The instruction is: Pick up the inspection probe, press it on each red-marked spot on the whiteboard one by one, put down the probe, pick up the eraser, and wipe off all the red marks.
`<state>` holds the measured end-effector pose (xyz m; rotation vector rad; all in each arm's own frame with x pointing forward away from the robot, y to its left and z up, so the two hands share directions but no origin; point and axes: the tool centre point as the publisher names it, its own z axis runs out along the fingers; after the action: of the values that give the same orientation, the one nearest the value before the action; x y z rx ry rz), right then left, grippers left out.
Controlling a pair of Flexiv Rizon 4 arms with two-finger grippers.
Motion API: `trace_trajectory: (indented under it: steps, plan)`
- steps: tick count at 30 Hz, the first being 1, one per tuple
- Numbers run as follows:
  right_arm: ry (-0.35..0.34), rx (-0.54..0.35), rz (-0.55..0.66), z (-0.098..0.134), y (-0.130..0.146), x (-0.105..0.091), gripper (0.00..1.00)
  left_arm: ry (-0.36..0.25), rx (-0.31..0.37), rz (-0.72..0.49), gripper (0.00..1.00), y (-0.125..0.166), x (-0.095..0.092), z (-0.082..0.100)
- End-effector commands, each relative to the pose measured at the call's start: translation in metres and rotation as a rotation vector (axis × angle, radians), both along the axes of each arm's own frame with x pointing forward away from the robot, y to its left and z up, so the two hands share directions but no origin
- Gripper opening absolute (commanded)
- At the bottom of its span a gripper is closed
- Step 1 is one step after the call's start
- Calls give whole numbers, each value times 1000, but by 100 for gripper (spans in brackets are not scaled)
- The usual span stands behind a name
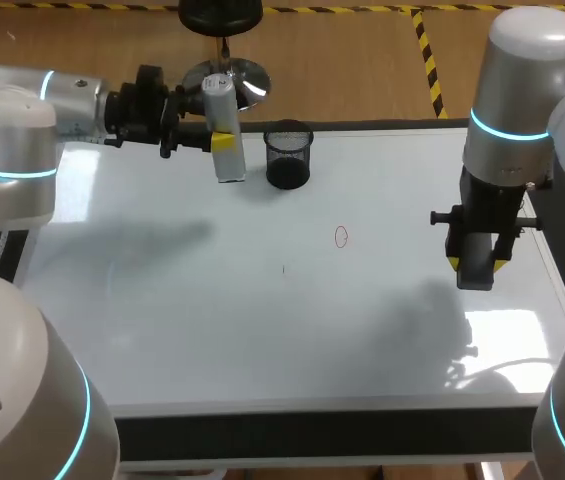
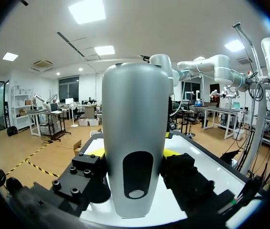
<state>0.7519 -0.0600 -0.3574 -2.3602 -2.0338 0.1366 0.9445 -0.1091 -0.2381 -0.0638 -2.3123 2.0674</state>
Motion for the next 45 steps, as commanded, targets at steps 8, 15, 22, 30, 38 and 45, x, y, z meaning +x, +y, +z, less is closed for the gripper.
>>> trace_trajectory:
  steps: [8,15,22,30,38,45]
  plan:
    - [25,-15,55,-24,30,26,0,1,0,-4,0,0,1,1]
    - [57,-18,80,-31,47,49,0,1,0,-4,0,0,1,1]
    - [68,-22,103,-30,63,64,0,1,0,-4,0,0,1,1]
    - [64,-34,127,-27,89,73,0,1,0,-4,0,0,1,1]
    - [32,-54,167,-25,119,85,0,1,0,-4,0,0,1,1]
    - [39,-69,185,-22,144,96,0,1,0,-4,0,0,1,1]
